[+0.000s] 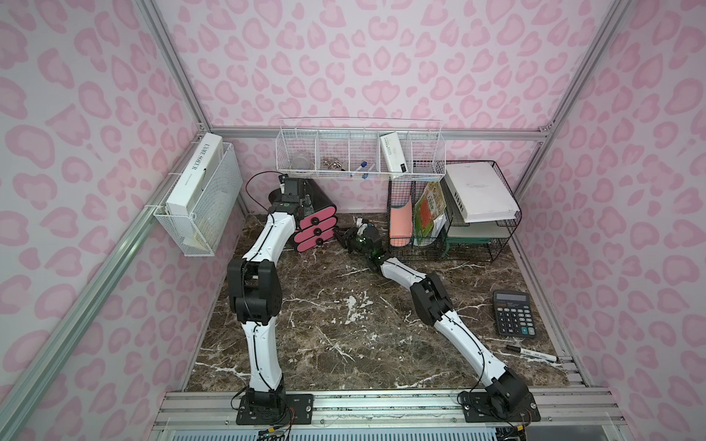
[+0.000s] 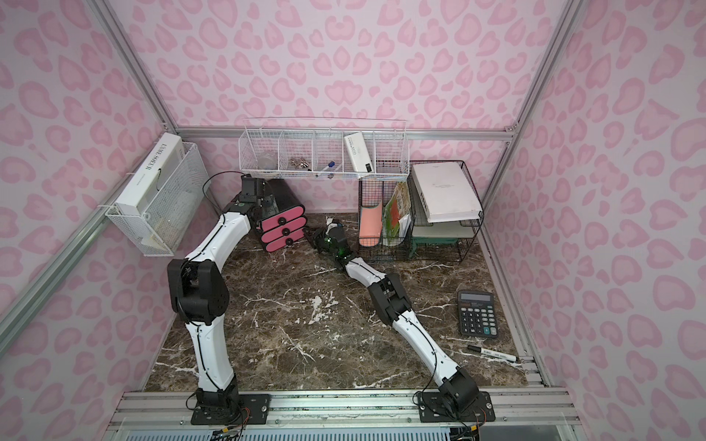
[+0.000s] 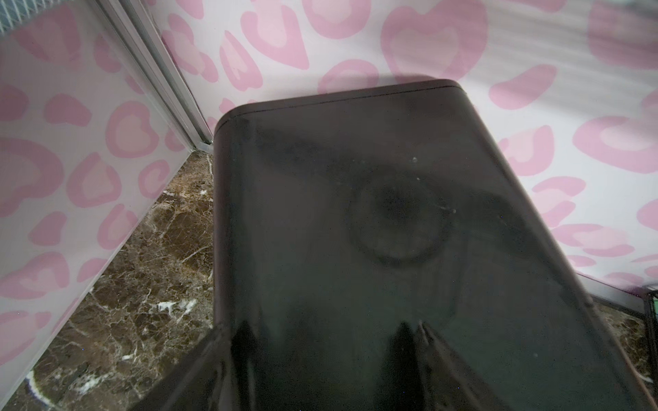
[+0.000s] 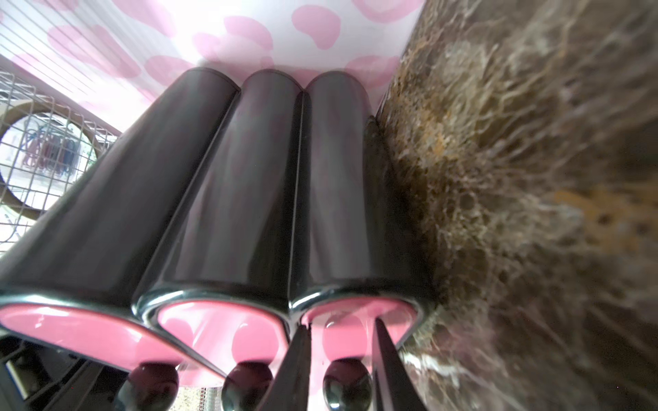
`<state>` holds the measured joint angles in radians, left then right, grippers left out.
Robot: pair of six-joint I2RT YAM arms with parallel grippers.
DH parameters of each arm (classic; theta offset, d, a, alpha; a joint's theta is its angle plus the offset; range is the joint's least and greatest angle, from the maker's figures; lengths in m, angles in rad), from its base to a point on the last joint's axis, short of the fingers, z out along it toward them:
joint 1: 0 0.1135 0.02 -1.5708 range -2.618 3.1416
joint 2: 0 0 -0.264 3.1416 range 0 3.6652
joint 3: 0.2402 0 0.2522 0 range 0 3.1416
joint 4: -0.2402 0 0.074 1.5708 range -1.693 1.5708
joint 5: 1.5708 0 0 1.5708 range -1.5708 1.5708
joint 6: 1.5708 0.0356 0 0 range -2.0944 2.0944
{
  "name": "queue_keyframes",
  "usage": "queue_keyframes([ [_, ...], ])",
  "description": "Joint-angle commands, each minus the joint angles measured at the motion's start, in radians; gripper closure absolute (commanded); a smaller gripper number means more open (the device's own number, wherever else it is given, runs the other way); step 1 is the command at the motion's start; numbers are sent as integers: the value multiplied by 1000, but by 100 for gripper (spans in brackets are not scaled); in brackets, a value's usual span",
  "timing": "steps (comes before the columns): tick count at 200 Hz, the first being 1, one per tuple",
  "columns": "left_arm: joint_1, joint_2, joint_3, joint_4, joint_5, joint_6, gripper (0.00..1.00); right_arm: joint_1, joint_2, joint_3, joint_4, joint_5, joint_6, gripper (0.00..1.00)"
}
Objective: Please place the pencils in the drawer according to their color
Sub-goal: Close the drawer in the storage box.
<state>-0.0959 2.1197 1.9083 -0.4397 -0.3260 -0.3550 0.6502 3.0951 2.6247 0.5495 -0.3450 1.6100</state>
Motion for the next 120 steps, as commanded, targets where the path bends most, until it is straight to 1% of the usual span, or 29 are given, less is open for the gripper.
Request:
queue_keyframes([
  [1, -4, 16, -41, -402, 76, 86, 19, -5, 4, 6, -14, -17, -1, 77],
  [13, -2, 4, -38, -396, 83, 91, 19, -9, -15, 5, -12, -50, -25, 76],
  [35, -4, -10, -14, -399, 105, 91, 17, -12, -88, -31, -17, -114, -85, 71],
  [76, -3, -44, 68, -425, 117, 104, 14, -14, -300, -230, 27, -222, -169, 57],
  [87, -3, -61, 83, -425, 120, 111, 13, -14, -369, -307, 37, -245, -190, 54],
  [102, -4, -90, 99, -426, 127, 116, 11, -11, -477, -456, 73, -261, -213, 47],
  [120, -3, -141, 98, -421, 143, 120, 10, -13, -614, -641, 109, -272, -256, 43],
])
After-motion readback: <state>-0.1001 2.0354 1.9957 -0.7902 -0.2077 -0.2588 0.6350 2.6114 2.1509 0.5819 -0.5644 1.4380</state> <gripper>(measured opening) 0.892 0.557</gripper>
